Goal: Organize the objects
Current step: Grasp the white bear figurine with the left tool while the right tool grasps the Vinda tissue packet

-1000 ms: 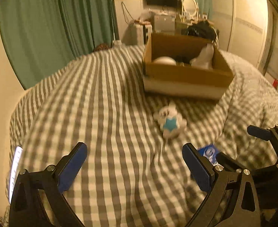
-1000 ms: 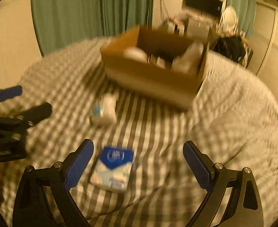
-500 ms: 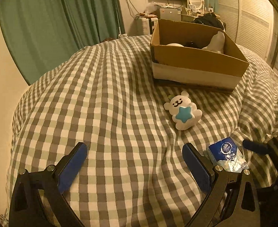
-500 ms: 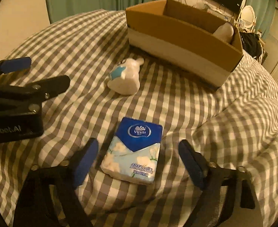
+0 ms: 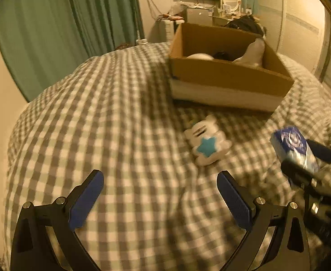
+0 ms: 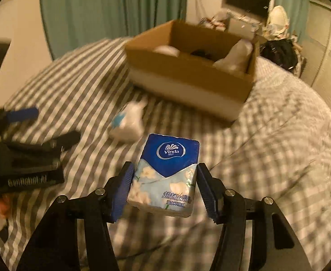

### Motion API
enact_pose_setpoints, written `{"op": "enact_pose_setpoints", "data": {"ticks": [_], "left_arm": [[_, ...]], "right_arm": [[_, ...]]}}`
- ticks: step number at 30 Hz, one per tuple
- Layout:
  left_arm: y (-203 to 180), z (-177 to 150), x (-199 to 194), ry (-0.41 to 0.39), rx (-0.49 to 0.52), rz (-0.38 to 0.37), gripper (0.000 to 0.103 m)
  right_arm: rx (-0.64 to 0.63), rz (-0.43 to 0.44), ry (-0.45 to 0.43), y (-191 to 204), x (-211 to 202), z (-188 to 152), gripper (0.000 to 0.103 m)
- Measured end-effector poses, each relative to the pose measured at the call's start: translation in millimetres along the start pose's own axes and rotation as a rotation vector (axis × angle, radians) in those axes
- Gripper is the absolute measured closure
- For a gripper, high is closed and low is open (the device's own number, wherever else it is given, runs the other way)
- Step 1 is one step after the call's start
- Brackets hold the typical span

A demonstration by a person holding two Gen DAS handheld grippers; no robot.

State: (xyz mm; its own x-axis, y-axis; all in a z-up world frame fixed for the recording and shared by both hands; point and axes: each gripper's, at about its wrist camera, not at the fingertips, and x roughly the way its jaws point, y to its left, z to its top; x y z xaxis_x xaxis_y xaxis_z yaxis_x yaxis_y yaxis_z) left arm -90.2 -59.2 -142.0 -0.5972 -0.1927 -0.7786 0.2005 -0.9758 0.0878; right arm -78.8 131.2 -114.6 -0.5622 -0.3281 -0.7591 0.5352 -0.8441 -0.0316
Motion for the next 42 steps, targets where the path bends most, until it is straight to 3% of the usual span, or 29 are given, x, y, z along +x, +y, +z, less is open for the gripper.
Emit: {"op": "enact_pose_setpoints", "data": {"ticks": [6,10,15,18,20,21,23,29,33,40,42], "left_arm": [[-29,26,9,-0.025,0.02,-0.065,0.0],[-48,31,38,-0.05,0.038,-0.014,0.0],[-59,27,77,0.013,0.055,-0.018,0.0],[-65,26,91,0.049,0.071,-0.038,0.012],[-68,25,97,0.07,0.087,-0.05,0.037],[-69,24,97,0.069,0.089,-0.049,0.039],[-67,24,95,0.062,0.087,-0.055,0.046],[-57,23,82,0.082,0.052,-0.101,0.046],[-56,18,65,0.16,0.093,-0.054,0.046],[-41,9,0,0.094,0.113,-0.061,0.046],[-51,10,-15,0.073,0.105,-0.076,0.046]], "right_arm": [[0.015,-0.039,-0.068,-30,-9,32,0.047],[0.034,-0.066,-0.105,-45,-14,39,0.047],[0.087,-0.013,-0.068,-54,-10,26,0.047],[0.091,0.003,-0.071,-54,-11,24,0.047],[0.093,0.007,-0.07,-54,-10,22,0.047],[0.097,0.01,-0.067,-54,-9,21,0.047],[0.101,0.012,-0.063,-55,-10,20,0.047],[0.104,0.004,-0.074,-54,-12,18,0.047],[0.102,-0.007,-0.077,-50,-14,16,0.047],[0.111,-0.014,-0.086,-39,-31,7,0.047],[0.118,-0.013,-0.086,-35,-40,2,0.047]]}}
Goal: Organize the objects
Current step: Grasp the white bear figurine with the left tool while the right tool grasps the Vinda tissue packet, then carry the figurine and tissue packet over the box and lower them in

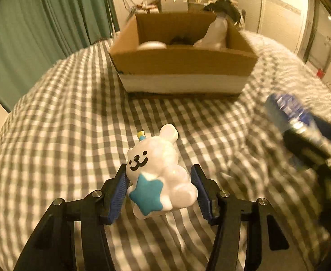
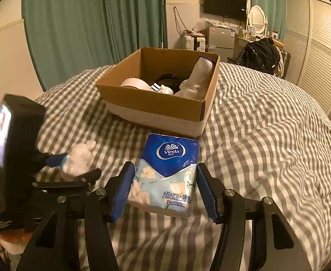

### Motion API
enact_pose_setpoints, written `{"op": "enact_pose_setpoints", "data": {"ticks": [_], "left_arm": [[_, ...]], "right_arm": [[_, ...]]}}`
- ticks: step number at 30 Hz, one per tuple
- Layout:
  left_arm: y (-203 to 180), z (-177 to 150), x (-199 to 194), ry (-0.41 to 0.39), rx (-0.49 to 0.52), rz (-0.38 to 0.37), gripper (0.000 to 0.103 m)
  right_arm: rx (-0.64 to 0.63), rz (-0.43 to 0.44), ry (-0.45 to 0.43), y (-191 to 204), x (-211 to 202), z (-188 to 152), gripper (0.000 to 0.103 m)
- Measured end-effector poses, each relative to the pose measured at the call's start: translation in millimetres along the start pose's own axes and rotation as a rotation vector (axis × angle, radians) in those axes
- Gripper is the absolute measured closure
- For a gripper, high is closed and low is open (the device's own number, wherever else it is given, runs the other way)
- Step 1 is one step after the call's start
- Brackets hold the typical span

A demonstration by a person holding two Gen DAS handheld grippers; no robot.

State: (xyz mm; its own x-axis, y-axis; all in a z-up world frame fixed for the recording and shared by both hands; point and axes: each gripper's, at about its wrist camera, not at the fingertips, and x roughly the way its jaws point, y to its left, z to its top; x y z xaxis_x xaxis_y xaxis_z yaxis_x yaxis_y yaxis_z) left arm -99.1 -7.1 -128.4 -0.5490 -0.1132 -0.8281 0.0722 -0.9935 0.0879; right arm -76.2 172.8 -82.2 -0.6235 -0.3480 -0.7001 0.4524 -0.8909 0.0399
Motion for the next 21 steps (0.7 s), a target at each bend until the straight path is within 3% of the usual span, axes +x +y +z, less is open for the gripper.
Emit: {"op": "enact_pose_setpoints", "data": {"ticks": [10,21], "left_arm": [[6,-18,-74,-0.069,0.014,-0.046,0.046],[1,12,-151,-0.218,0.033,-0.065,0.046]], "right_arm": [[-0.007,0.005,-0.018,22,-56,-20,0.047],[-0.048,-0.001,-0.152,27,-123,19,0.047]]}}
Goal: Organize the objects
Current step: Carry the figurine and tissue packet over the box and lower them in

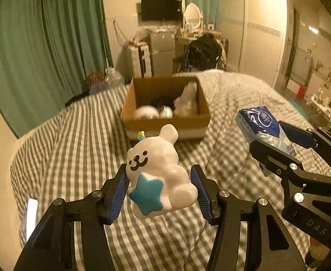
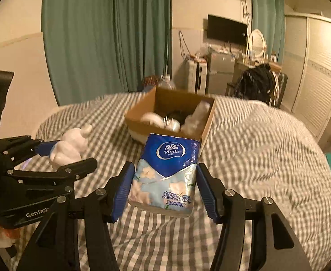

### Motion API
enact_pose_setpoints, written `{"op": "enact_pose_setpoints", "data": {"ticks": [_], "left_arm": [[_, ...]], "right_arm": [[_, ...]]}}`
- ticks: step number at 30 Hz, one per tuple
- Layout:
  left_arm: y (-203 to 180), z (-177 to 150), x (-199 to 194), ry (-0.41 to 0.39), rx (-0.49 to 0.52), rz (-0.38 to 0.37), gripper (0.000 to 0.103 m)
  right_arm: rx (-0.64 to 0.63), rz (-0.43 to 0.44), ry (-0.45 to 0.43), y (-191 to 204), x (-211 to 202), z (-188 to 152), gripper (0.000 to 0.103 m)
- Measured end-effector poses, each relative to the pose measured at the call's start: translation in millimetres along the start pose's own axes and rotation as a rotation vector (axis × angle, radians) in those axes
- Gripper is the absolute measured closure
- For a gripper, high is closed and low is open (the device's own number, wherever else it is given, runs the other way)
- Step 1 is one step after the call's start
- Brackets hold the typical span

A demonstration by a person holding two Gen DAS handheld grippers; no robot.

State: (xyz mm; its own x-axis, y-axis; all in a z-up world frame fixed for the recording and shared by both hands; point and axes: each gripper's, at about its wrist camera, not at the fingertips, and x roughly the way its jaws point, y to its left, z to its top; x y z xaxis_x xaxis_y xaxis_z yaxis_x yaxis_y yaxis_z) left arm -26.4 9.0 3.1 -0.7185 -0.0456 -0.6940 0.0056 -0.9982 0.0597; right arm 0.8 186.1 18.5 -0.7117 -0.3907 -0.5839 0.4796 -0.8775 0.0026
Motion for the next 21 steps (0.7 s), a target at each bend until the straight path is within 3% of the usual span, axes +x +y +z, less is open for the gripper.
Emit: {"op": "enact_pose_setpoints", "data": {"ticks": [10,21], "left_arm": [[7,72,-9,-0.118,-0.003,-0.015,0.046],[31,151,40,-0.187,-0.009,0.014,0.046]], "right_arm": [[-0.027,0.022,-0.129,-10,-18,71,0.047],[-0.043,0.01,-0.177,-29,36,143,0.047]]}}
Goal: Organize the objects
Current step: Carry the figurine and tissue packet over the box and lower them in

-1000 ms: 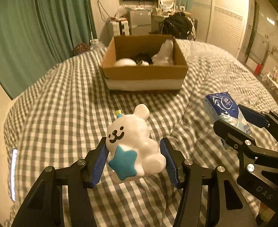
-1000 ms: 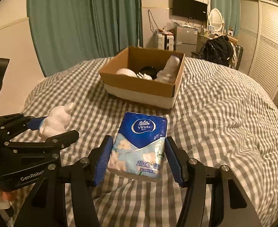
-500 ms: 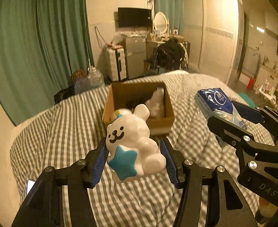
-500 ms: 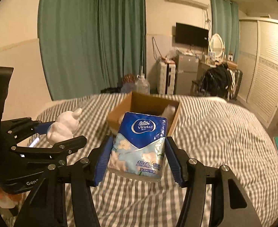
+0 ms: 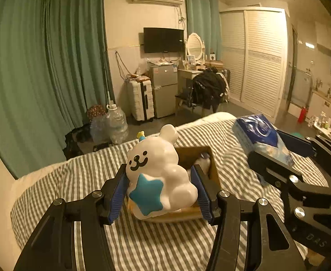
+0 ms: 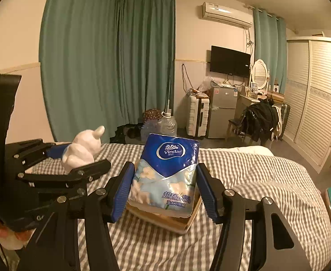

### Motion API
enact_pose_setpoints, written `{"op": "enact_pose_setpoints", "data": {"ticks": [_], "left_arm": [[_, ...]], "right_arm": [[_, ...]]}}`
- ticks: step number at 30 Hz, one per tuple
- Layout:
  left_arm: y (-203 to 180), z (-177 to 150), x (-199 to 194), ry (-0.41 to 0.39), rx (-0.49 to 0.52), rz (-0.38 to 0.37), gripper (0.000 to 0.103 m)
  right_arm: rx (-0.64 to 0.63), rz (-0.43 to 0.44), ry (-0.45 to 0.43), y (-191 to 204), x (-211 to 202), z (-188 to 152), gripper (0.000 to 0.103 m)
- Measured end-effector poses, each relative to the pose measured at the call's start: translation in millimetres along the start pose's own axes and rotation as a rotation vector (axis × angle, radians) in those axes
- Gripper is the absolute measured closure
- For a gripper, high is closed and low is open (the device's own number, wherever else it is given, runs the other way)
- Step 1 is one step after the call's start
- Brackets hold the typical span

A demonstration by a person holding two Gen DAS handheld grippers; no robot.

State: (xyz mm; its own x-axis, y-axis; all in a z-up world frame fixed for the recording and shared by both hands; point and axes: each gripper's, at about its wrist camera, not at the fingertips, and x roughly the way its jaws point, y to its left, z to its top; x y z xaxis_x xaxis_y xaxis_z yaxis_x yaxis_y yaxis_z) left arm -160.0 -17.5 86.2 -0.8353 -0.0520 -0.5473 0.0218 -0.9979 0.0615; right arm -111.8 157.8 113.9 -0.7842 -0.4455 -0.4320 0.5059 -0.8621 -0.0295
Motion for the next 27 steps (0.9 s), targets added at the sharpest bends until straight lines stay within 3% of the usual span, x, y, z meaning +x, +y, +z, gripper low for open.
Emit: {"op": "enact_pose_setpoints", "data": {"ticks": [10,19,27], "left_arm": [[35,43,80,-0.061,-0.02,0.028,0.046],[46,7,158,0.007,0.035,0.03,0.046],[33,-20,208,0.101,0.094,-0.02,0.046]], "right_arm": [[0.039,-0.022,0.021,-33,90,37,0.047],[0.09,-0.07,0.048,-42,186,45,0.047],[0.174,-0.049,0.202,-65,266,-6,0.047]]}}
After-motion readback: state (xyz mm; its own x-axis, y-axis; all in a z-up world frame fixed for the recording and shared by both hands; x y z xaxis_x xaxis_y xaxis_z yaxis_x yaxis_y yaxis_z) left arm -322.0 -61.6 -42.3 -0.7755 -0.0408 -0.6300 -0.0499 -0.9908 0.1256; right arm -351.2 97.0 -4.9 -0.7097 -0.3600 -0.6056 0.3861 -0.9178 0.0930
